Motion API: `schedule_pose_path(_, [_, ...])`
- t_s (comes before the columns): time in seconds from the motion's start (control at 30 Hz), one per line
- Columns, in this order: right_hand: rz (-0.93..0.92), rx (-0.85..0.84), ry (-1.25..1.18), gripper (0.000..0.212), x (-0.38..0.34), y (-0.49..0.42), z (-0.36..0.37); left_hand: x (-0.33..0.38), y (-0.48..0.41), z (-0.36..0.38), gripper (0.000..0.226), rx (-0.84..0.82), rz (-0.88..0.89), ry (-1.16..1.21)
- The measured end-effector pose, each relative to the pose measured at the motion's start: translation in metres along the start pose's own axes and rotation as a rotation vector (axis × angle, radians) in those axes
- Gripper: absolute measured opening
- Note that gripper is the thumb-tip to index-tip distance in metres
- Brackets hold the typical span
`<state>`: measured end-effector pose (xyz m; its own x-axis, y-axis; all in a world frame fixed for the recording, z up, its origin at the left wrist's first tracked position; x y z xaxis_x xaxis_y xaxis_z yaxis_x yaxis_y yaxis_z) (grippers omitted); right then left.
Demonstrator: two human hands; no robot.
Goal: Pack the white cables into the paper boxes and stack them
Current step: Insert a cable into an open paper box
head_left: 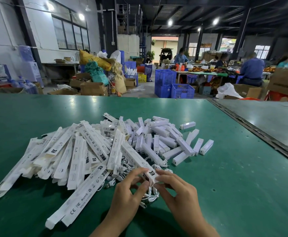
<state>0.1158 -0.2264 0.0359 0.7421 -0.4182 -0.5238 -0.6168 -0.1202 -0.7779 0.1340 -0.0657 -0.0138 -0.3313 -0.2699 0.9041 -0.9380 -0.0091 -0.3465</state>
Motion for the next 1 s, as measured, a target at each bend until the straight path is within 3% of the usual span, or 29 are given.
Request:
schedule_pose_path(0.27, [-0.024,-0.006,-0.024,0.007,-0.002,-0.001,-0.003,0.005,0.002,-0.001,0.027,0.004,0.008,-0.007])
schedule_pose_path(0.37, [-0.019,-0.023,-0.054,0.006,-0.003,-0.002,-0.003,0.011,0.003,0.000,0.040,-0.022,0.025,-0.040])
schedule_pose_path(0.6, [0.198,-0.074,-0.116,0.034,0.014,0.000,0.001,0.015,0.003,0.000,0.037,-0.018,0.066,-0.098])
schedule_pose_path(0.73, [0.246,-0.108,-0.188,0.031,0.014,0.001,0.006,0.015,0.002,0.001,0.033,-0.036,0.075,-0.113])
schedule_pose_path(0.87, [0.581,-0.255,-0.529,0.036,0.033,0.015,0.030,0.023,0.003,0.006,0.037,-0.065,0.144,-0.154])
schedule_pose_path(1.0, [0.807,-0.249,-0.853,0.040,0.046,0.025,0.041,0.020,0.003,0.010,0.039,-0.115,0.151,-0.174])
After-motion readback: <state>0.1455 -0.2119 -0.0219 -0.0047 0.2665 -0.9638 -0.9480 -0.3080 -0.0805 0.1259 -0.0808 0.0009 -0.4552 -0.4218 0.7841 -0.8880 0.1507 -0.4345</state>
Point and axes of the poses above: each hand's wrist, its own y-axis away from the middle knuckle, its own z-axis out of the palm, x = y × z, the point moved 10 cm from there along -y, towards the middle knuckle, and after that the axes turned 1 degree about y, right-handed, at the moved point
